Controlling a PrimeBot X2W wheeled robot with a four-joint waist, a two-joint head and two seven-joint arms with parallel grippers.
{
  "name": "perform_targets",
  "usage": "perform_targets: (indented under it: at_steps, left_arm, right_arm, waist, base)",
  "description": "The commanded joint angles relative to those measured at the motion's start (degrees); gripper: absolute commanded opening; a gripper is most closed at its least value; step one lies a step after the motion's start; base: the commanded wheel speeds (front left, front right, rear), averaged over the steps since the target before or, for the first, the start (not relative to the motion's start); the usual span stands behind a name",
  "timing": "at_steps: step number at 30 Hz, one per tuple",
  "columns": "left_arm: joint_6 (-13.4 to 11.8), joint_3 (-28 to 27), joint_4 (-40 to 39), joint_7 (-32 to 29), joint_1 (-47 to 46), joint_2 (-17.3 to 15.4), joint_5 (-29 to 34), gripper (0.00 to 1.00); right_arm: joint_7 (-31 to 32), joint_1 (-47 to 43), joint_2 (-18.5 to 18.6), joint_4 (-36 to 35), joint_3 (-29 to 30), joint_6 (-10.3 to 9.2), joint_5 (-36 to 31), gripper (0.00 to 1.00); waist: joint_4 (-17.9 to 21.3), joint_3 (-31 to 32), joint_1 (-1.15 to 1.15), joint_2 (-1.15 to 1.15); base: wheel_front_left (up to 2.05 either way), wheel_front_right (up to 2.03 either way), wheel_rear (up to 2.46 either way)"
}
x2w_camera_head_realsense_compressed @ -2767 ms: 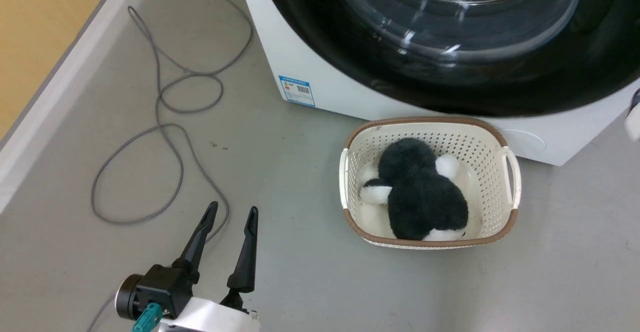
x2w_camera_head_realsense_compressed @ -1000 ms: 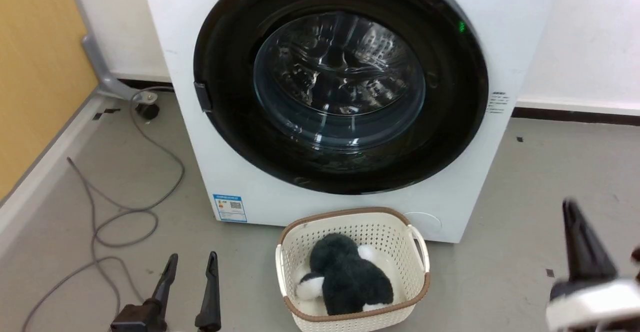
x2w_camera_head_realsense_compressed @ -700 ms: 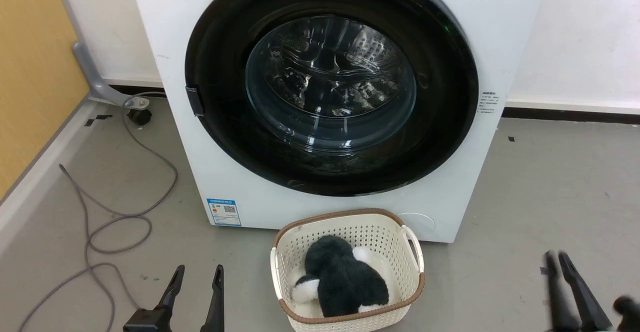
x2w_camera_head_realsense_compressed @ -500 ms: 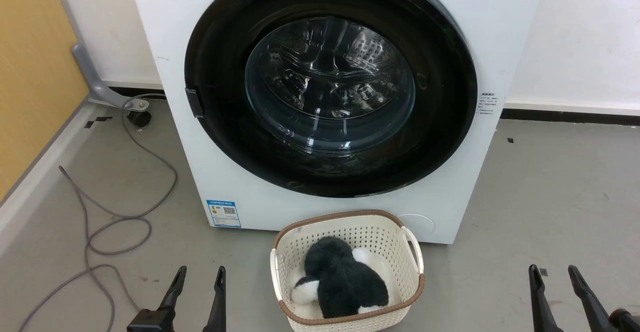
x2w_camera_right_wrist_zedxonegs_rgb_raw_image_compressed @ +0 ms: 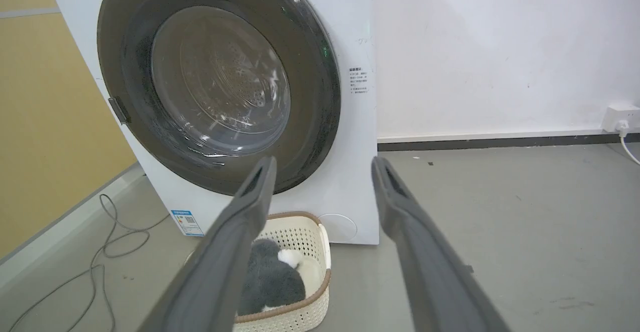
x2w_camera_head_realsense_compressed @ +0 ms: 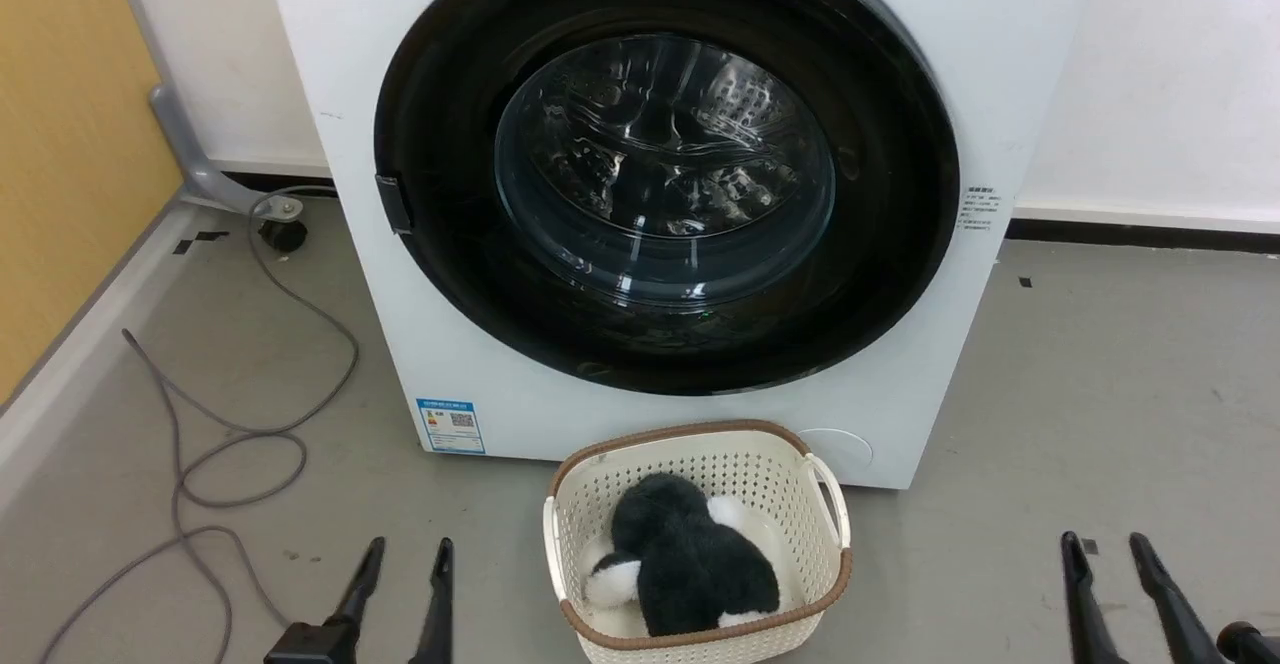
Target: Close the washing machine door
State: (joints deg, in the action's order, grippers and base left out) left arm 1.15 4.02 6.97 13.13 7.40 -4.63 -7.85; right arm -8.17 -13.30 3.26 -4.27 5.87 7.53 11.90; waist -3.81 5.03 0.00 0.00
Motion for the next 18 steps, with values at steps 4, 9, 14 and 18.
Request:
perform_targets:
  at_steps: [4,9,14,18]
  left_arm:
    - [0.0,0.04,0.01,-0.07,-0.05,0.11,0.08,0.0]
    - [-0.04,-0.12,-0.27,-0.59,-0.35,0.17,0.4,0.0]
    - [-0.09,-0.28,-0.55,-1.12,-0.64,0.24,0.71,0.0]
    - [-0.12,-0.41,-0.78,-1.54,-0.88,0.29,0.96,0.0]
  right_arm:
    - [0.04,0.09,0.01,0.02,-0.01,0.0,-0.05,0.0]
    - [0.37,0.62,-0.01,0.19,-0.24,0.0,-0.53,0.0]
    - [0.7,1.15,-0.02,0.36,-0.48,0.0,-1.0,0.0]
    - [0.96,1.57,-0.03,0.5,-0.67,-0.01,-1.39,0.0]
  waist:
    - [0.02,-0.03,0.0,0.0]
    - [0.17,-0.23,0.0,0.0]
    - [0.32,-0.43,0.0,0.0]
    - [0.45,-0.59,0.0,0.0]
  base:
    - [0.0,0.0,0.0]
    - [0.0,0.0,0.0]
    - [0.0,0.0,0.0]
    - [0.0,0.0,0.0]
